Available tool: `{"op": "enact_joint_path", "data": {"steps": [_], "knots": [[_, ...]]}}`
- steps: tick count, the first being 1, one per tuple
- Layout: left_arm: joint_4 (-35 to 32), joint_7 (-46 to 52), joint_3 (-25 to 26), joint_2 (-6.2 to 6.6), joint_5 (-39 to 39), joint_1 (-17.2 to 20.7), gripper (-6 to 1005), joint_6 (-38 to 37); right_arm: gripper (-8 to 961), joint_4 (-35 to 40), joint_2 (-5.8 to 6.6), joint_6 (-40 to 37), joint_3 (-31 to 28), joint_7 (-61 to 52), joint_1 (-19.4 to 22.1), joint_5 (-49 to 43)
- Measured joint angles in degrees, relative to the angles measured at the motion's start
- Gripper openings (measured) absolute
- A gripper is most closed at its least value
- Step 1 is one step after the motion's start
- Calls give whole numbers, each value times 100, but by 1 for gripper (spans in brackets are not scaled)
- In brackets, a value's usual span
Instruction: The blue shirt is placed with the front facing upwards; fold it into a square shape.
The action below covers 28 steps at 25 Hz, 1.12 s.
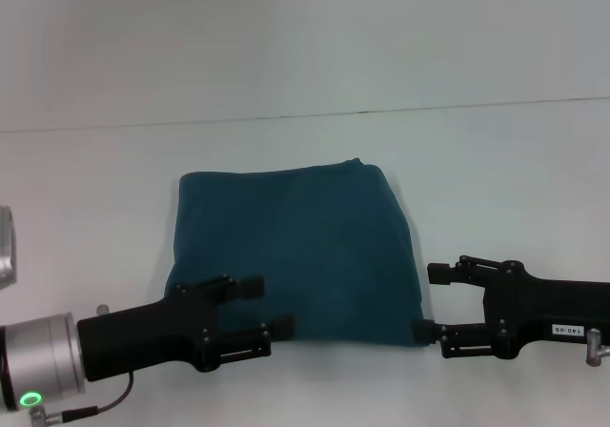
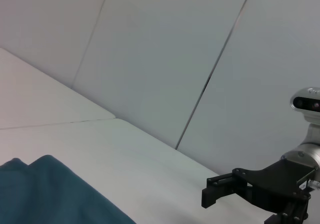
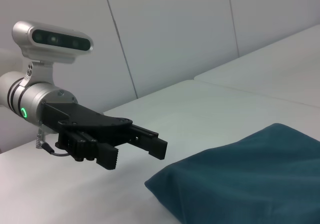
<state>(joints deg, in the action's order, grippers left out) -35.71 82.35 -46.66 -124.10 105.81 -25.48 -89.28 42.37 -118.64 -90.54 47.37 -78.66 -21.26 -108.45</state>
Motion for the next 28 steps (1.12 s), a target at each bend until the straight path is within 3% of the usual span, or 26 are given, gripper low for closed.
{"op": "enact_joint_path", "data": {"steps": [28], "knots": [[-15, -10, 9, 17, -31, -53, 815, 14, 944, 0, 0, 20, 0, -9, -64, 0]]}}
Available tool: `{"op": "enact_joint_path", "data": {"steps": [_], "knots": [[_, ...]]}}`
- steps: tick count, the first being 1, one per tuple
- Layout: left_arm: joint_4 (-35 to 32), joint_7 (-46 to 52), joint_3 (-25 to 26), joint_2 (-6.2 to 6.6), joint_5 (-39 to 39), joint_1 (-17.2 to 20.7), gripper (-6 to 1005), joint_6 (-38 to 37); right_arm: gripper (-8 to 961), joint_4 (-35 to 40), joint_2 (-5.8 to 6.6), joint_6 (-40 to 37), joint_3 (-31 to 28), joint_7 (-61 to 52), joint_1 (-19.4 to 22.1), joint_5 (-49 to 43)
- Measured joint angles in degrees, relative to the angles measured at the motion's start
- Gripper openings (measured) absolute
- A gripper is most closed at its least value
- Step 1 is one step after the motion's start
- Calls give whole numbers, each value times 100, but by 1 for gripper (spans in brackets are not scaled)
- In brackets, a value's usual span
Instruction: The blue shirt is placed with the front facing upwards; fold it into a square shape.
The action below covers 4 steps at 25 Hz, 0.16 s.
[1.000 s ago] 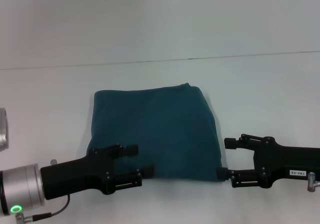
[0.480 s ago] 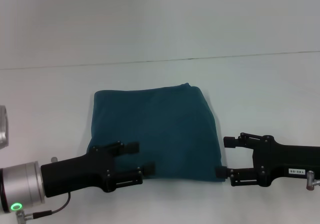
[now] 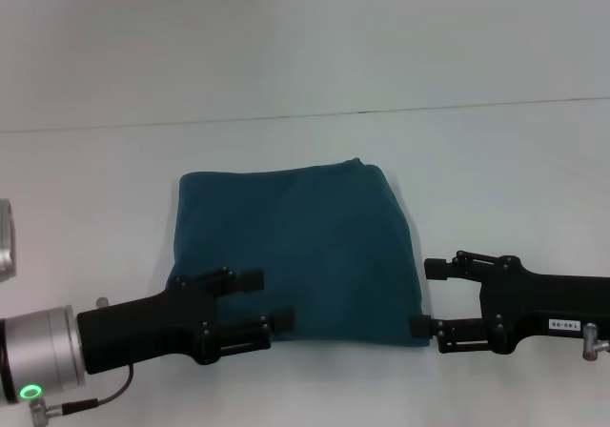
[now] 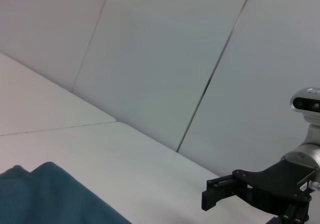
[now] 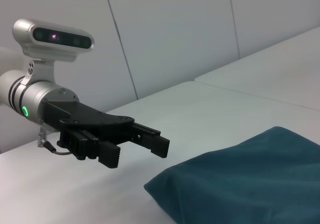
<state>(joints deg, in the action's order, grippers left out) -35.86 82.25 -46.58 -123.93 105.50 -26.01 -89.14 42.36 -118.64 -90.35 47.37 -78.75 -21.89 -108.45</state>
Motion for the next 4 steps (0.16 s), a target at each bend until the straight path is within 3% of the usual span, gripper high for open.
{"op": "enact_joint_path", "data": {"steps": [4], "knots": [[0, 0, 0, 0, 1, 0, 815, 3, 944, 5, 0, 0, 0, 0, 0, 0]]}}
